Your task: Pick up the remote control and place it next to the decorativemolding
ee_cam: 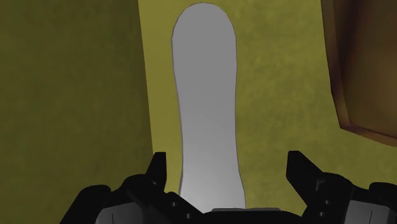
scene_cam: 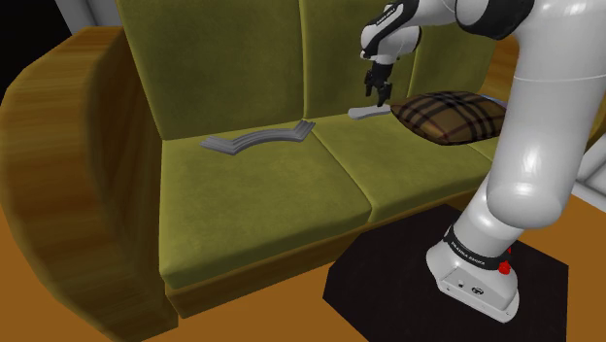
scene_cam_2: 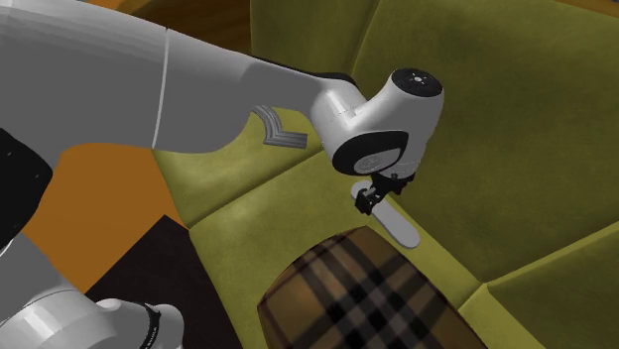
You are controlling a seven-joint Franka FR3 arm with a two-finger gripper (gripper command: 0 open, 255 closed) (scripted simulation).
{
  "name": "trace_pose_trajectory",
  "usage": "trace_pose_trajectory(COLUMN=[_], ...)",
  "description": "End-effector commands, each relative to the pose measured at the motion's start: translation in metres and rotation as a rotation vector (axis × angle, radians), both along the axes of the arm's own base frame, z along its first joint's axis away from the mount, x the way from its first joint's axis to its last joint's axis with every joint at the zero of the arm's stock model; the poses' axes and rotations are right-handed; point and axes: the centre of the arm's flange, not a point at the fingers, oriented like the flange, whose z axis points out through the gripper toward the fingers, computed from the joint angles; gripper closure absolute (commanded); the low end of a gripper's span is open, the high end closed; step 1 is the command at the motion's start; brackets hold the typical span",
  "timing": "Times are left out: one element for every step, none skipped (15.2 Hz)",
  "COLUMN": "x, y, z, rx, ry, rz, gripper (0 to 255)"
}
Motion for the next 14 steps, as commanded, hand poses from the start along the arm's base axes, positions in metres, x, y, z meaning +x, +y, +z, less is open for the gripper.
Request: trace_pose_trajectory(x=[0.010, 0.010, 0.010, 0.010, 0.011, 0.011, 0.014, 0.015, 0.009, 0.007, 0.010, 0.007, 0.010, 0.010], y=[-0.002, -0.002, -0.002, -0.014, -0.013, -0.012, -0.014, -0.016, -0.021, -0.022, -0.021, -0.018, -0.002, -0.002], z=[-0.051, -0.051, -0.051, -0.042, -0.038, -0.035, -0.035, -0.037, -0.039, -0.038, -0.035, -0.038, -0.051, -0.045], rx=[-0.090, -0.090, -0.090, -0.089, -0.089, -0.089, -0.089, -0.088, -0.089, -0.089, -0.089, -0.089, -0.090, -0.090], ry=[0.011, 0.011, 0.011, 0.013, 0.013, 0.013, 0.013, 0.013, 0.013, 0.013, 0.013, 0.012, 0.011, 0.011], rz=[0.014, 0.014, 0.014, 0.014, 0.014, 0.013, 0.013, 0.013, 0.013, 0.013, 0.013, 0.013, 0.014, 0.014], gripper=[0, 0, 0, 255, 255, 255, 255, 255, 255, 255, 255, 255, 255, 255])
